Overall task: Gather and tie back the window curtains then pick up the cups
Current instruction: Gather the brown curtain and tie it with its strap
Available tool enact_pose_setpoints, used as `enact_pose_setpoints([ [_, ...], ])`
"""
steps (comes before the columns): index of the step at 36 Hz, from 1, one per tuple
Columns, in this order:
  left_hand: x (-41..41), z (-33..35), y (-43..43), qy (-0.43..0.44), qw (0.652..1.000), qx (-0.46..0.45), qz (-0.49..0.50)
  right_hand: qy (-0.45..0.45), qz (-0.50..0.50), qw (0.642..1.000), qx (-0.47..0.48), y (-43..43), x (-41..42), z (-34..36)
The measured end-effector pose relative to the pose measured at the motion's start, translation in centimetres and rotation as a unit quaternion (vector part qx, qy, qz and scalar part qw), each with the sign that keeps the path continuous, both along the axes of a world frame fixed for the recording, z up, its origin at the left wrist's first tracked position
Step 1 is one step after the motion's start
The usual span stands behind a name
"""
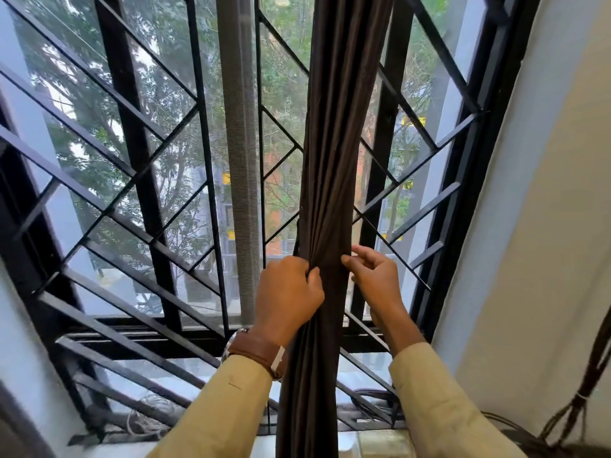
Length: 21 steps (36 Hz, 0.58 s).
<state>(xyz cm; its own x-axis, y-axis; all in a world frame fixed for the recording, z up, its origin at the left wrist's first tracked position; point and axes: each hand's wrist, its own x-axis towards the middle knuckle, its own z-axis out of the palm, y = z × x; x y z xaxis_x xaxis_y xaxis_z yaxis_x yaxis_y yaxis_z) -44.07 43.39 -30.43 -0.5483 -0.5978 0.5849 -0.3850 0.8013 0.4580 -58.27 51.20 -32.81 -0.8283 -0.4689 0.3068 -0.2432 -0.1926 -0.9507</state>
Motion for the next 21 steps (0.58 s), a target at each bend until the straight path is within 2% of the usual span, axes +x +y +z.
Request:
enact_pose_setpoints([
  [10,-0.3,0.5,-0.9,0.005,0.997,0.045,0.057,0.083,-0.132,0.988,-0.020,1.0,2.0,-1.6],
  [21,-1.9,0.7,0.9,0.003,0.998,0.042,0.035,0.175,-0.119,0.977,-0.040,-0.6,5.7,-3.2],
])
